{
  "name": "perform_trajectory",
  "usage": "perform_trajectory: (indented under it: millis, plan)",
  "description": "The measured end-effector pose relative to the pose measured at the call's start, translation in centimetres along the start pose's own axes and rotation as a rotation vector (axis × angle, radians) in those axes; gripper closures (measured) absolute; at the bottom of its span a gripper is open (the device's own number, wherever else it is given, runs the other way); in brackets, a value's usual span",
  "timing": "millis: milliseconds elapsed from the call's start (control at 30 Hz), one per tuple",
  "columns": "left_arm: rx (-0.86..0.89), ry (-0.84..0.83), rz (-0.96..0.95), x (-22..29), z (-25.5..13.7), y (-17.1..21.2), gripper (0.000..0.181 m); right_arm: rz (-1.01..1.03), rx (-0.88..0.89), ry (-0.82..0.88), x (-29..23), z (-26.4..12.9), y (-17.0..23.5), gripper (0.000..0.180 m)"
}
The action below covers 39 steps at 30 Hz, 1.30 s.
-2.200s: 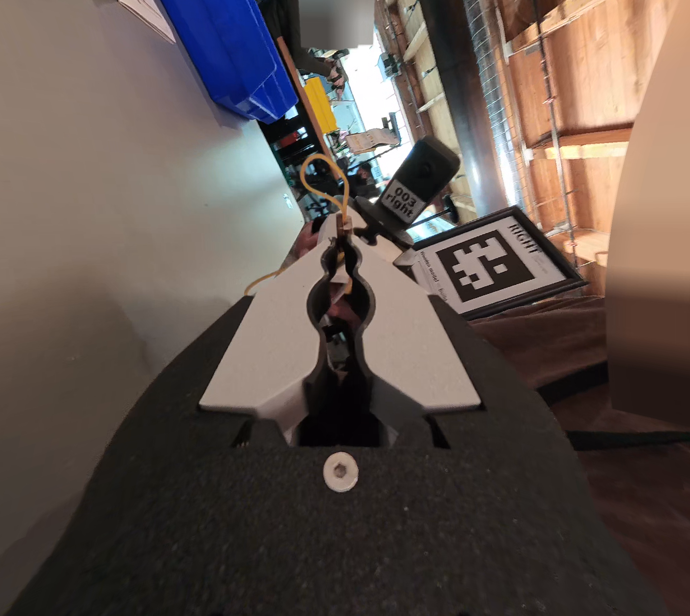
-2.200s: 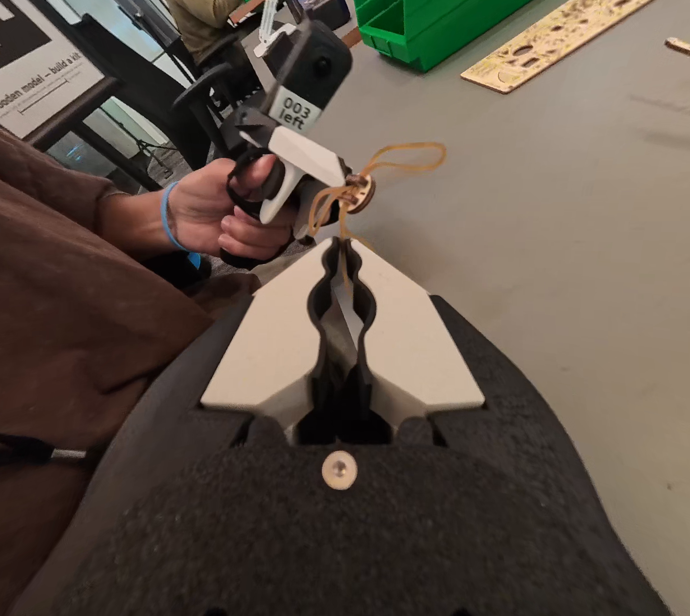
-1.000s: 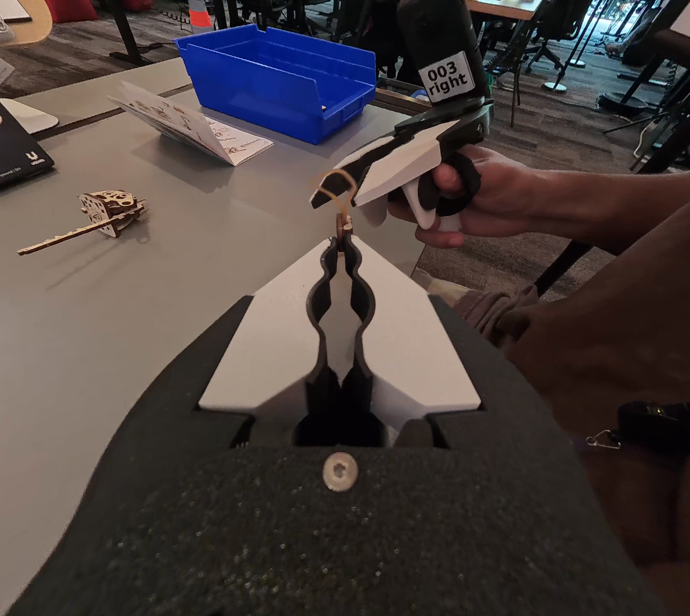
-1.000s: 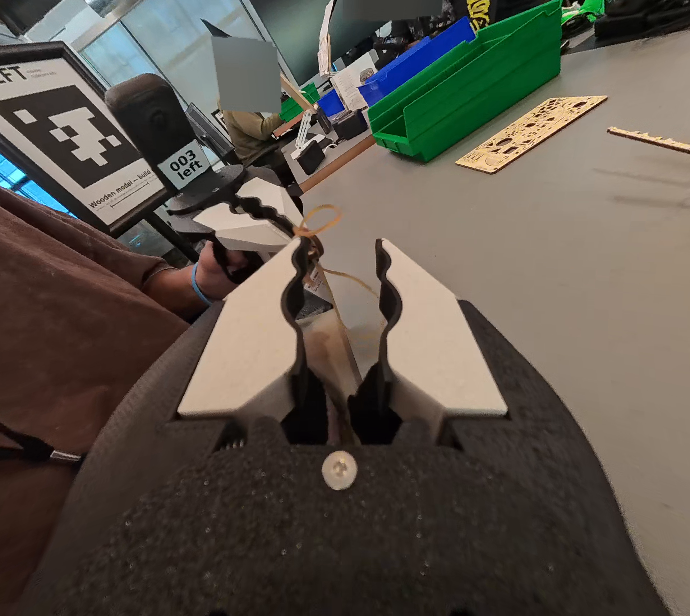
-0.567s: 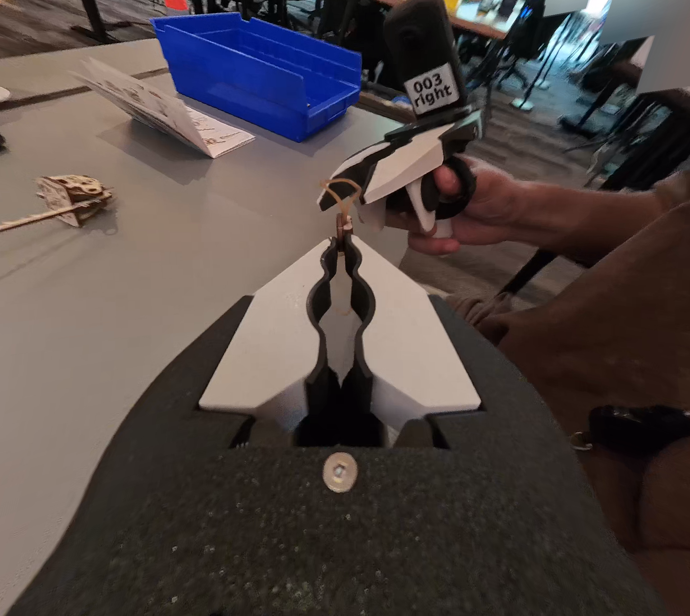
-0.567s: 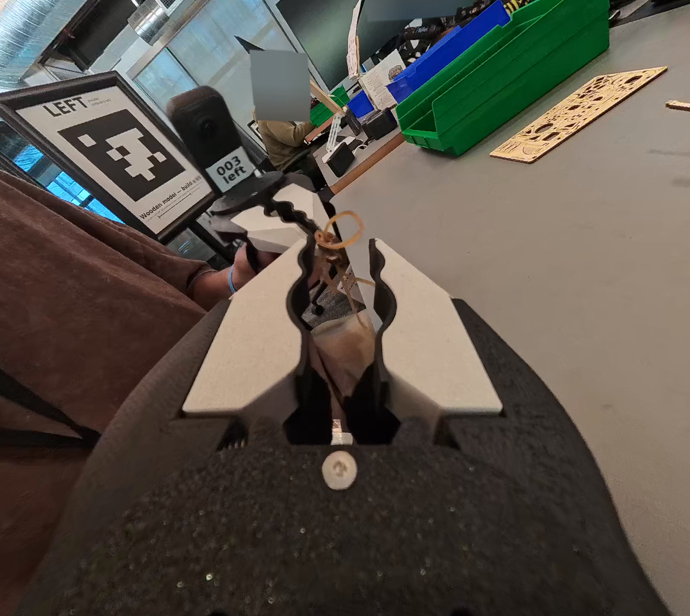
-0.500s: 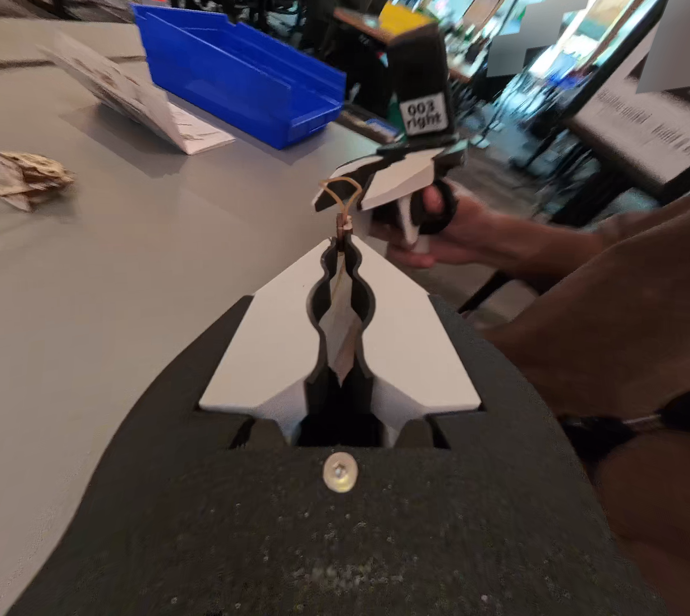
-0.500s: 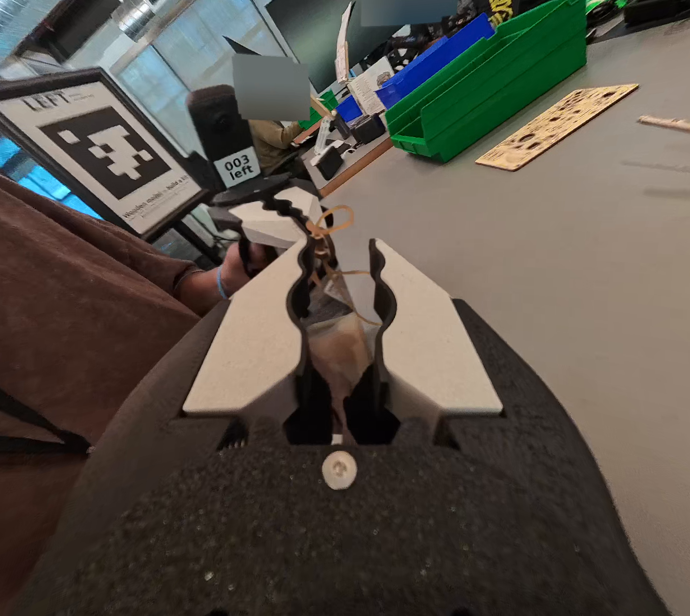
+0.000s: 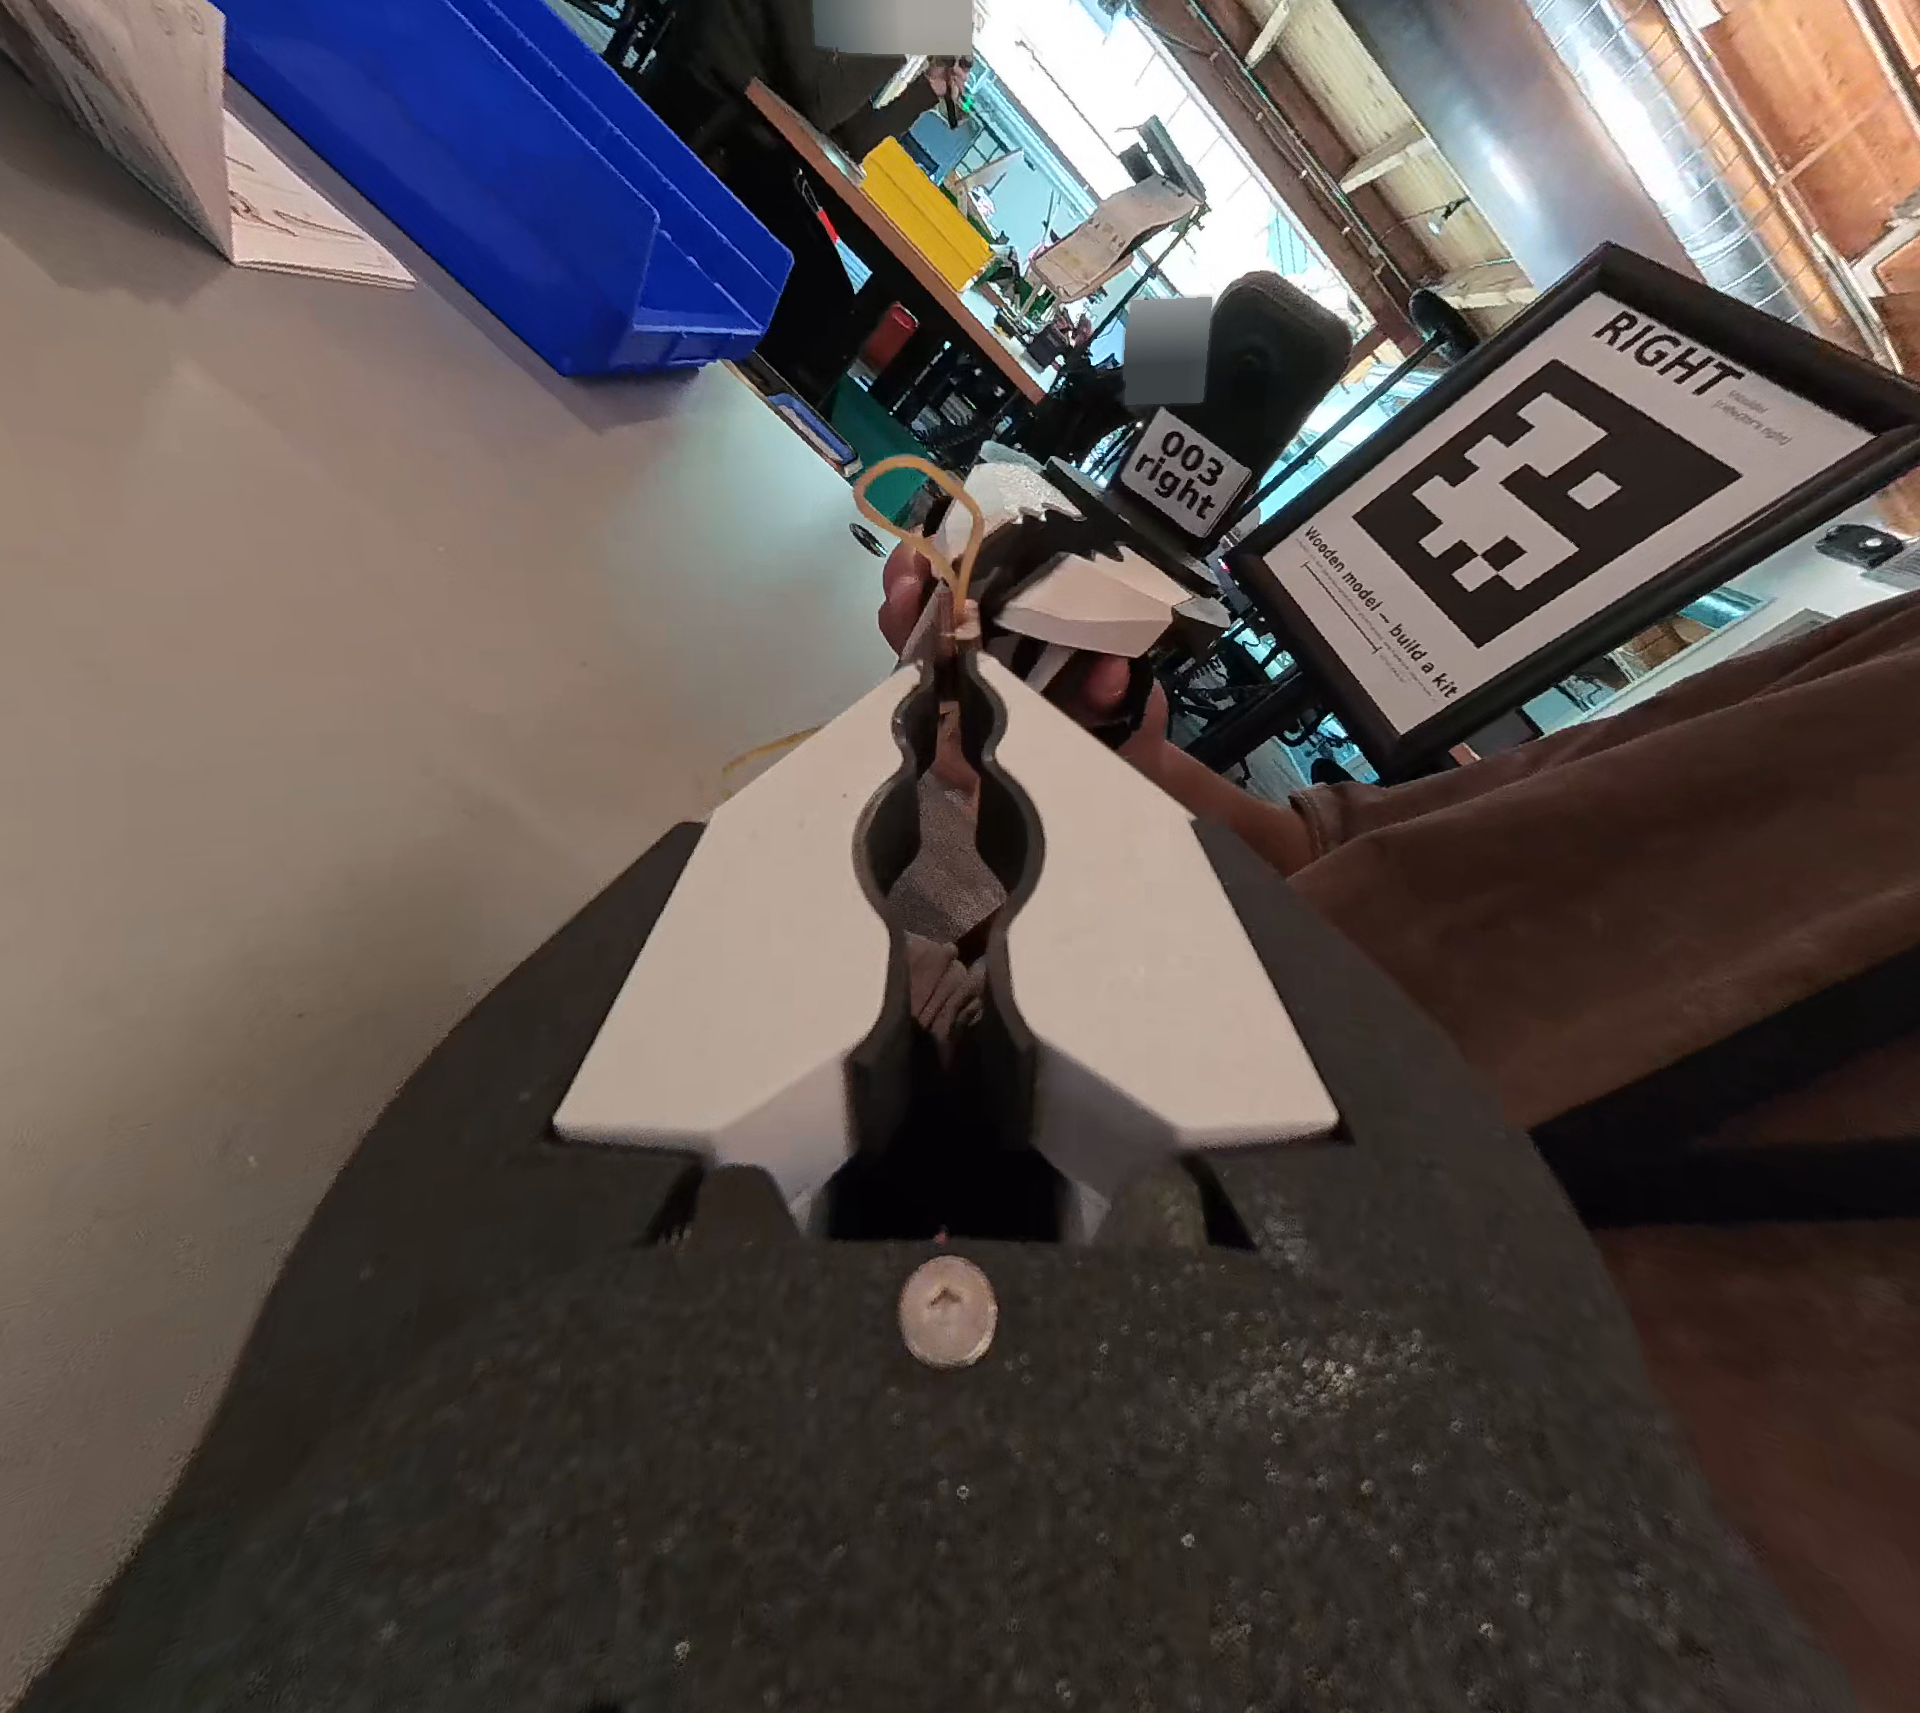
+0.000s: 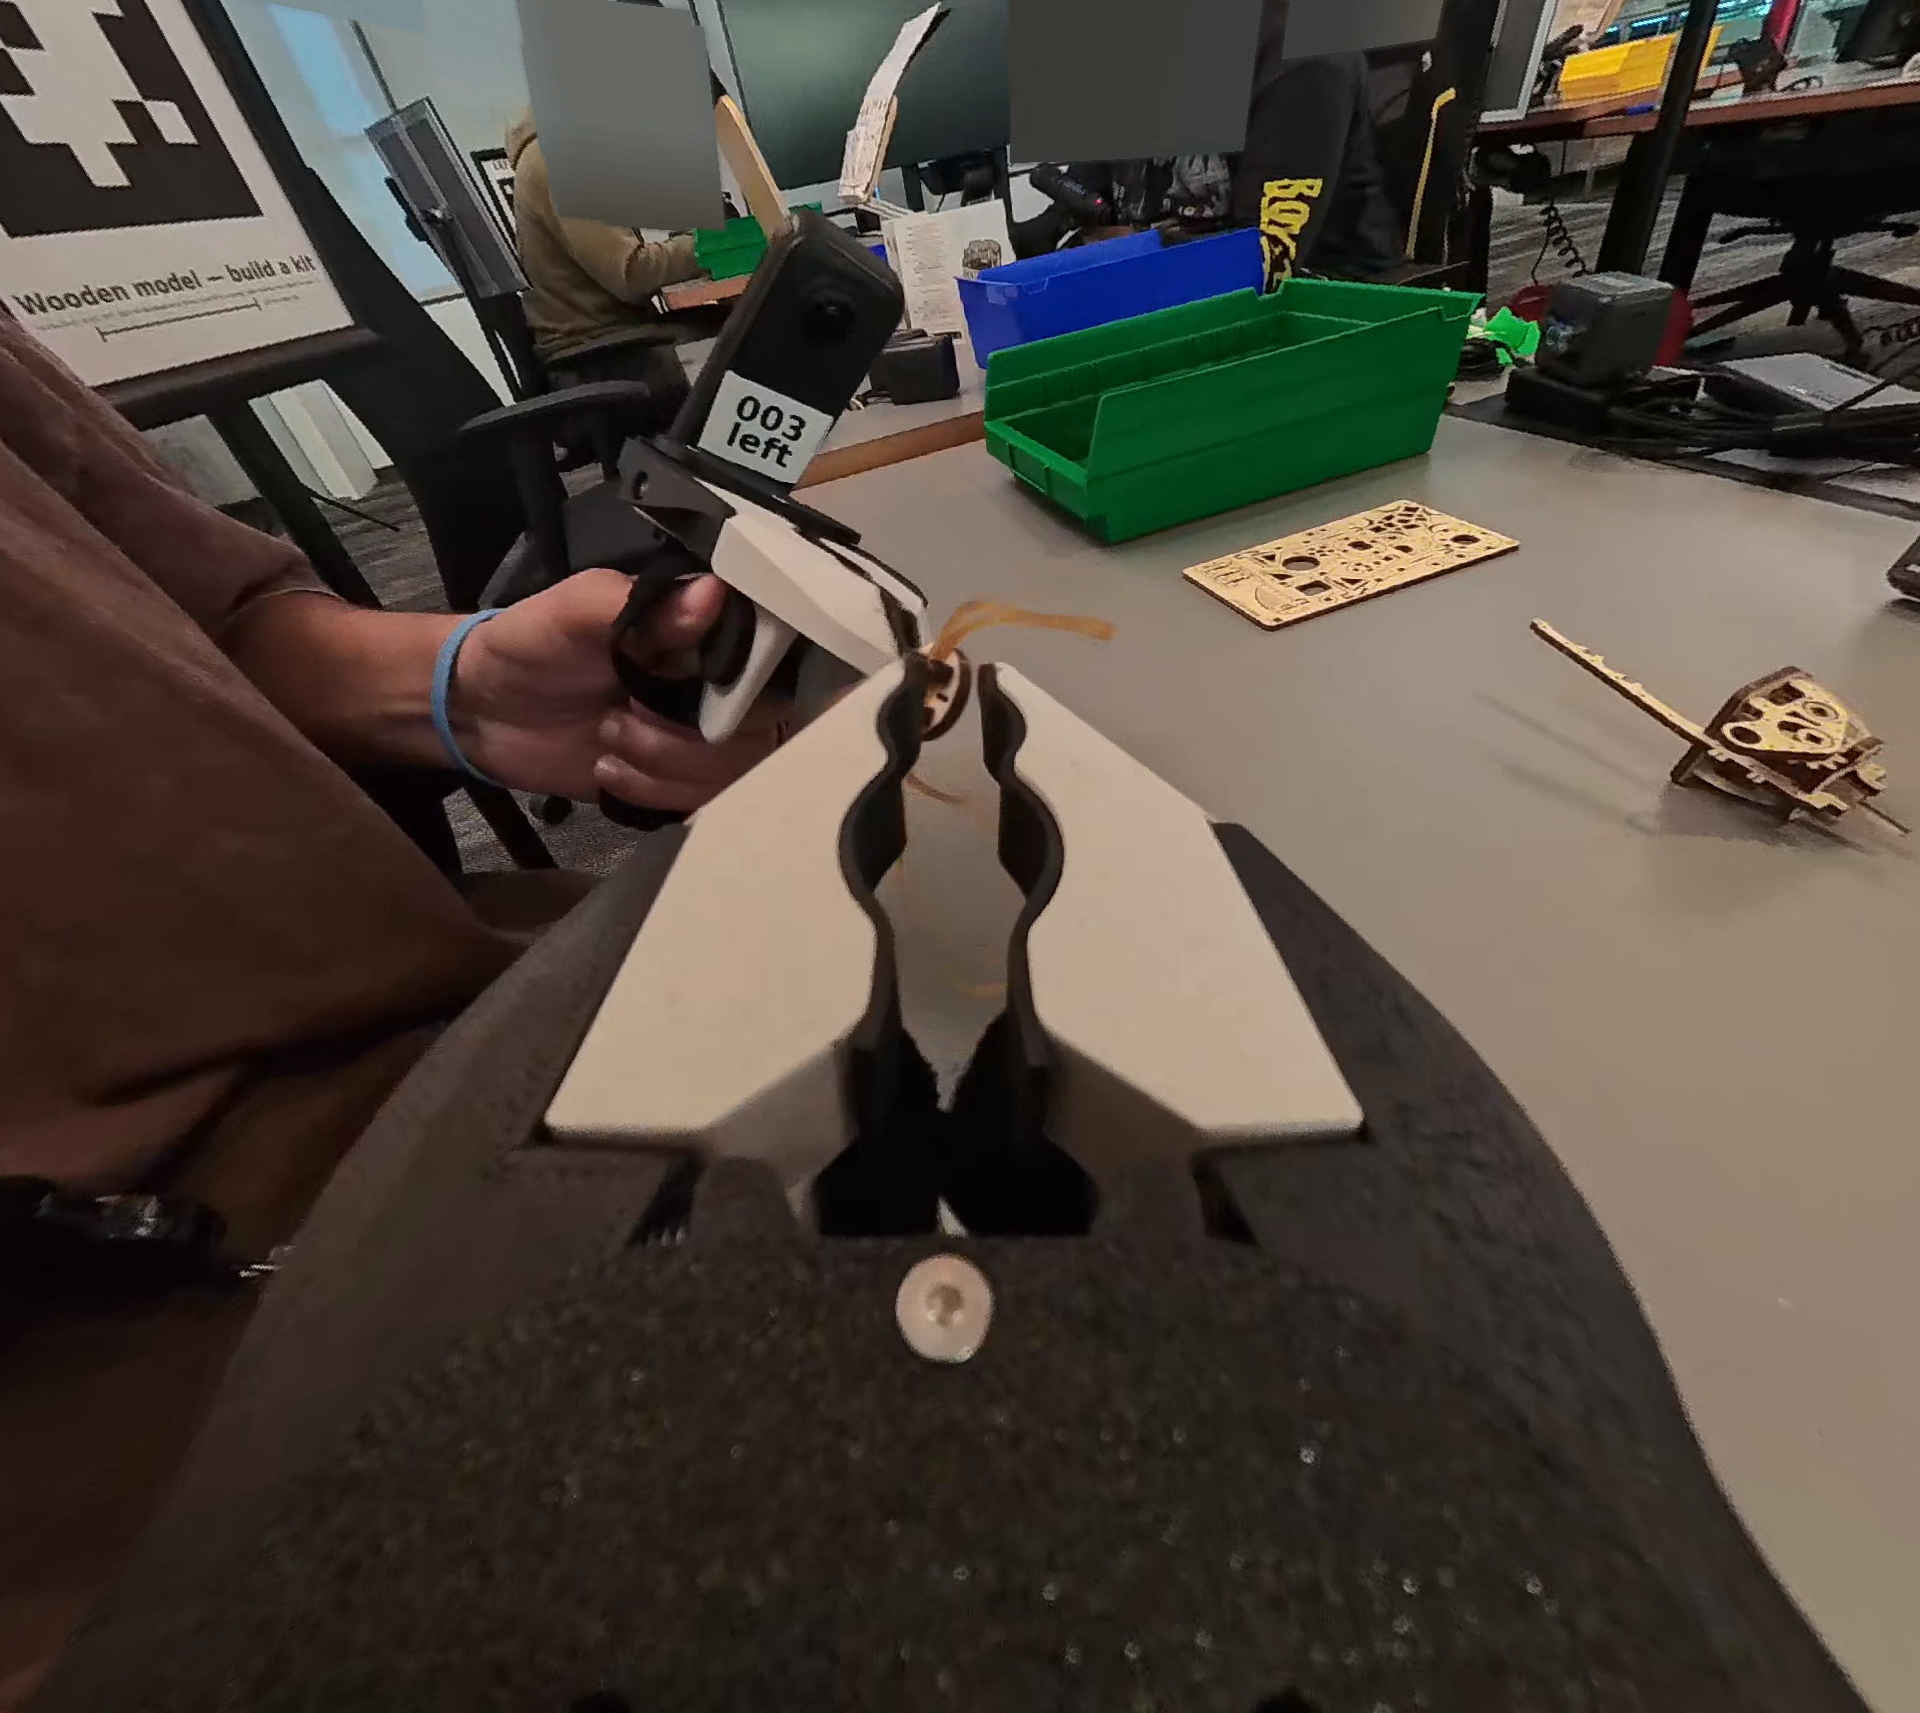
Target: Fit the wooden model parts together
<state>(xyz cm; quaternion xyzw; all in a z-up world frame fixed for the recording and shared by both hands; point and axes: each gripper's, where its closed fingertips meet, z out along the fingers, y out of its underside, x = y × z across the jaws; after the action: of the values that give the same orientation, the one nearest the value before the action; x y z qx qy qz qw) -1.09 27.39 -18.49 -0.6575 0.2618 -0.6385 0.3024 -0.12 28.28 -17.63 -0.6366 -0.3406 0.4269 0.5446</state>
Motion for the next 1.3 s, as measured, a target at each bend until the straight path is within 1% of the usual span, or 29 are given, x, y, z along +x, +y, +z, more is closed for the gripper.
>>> perform_trajectory:
  millis: [167, 233, 300, 333, 400, 467, 567, 900, 1033, 1100, 1200, 1300]
  plan:
    - [-0.018, -0.022, 0.011, -0.4, 0.0, 0.2, 0.179, 0.057, -0.011, 0.006, 0.8, -0.2, 0.5, 0.170]
    - [-0.053, -0.080, -0.030, -1.9, 0.0, 0.8, 0.179, 0.116, -0.087, 0.028, 1.9, -0.1, 2.4, 0.169]
    - [-0.089, -0.146, -0.096, -3.8, -0.3, 1.6, 0.179, 0.235, -0.219, 0.090, 3.7, -0.1, 5.3, 0.169]
    - [-0.097, -0.169, -0.126, -4.5, -0.5, 1.8, 0.180, 0.292, -0.241, 0.099, 4.2, -0.2, 6.0, 0.169]
    - [-0.104, -0.202, -0.165, -5.4, -1.0, 2.1, 0.180, 0.371, -0.182, 0.080, 4.6, -0.3, 5.4, 0.166]
    - [-0.102, -0.220, -0.164, -5.7, -1.4, 2.1, 0.179, 0.424, -0.124, 0.066, 4.8, -0.5, 4.5, 0.165]
    - [-0.087, -0.240, -0.128, -5.5, -2.0, 1.7, 0.179, 0.459, -0.122, 0.083, 5.2, -0.9, 4.5, 0.164]
    - [-0.092, -0.202, -0.139, -4.8, -1.5, 2.0, 0.179, 0.442, -0.130, 0.086, 5.0, -0.7, 4.5, 0.164]
    - [-0.046, -0.141, -0.128, -3.8, -1.5, 1.0, 0.179, 0.413, -0.142, 0.088, 4.7, -0.6, 4.3, 0.163]
    - [-0.021, -0.108, -0.132, -3.3, -1.6, 0.5, 0.179, 0.303, -0.148, 0.092, 4.2, -0.3, 3.9, 0.163]
    - [0.027, -0.029, -0.187, -2.6, -1.7, -0.2, 0.179, 0.071, -0.145, 0.056, 2.5, 0.3, 3.1, 0.158]
    - [0.067, 0.055, -0.269, -2.2, -1.8, -0.6, 0.180, -0.018, -0.117, 0.007, 0.6, 0.7, 2.3, 0.157]
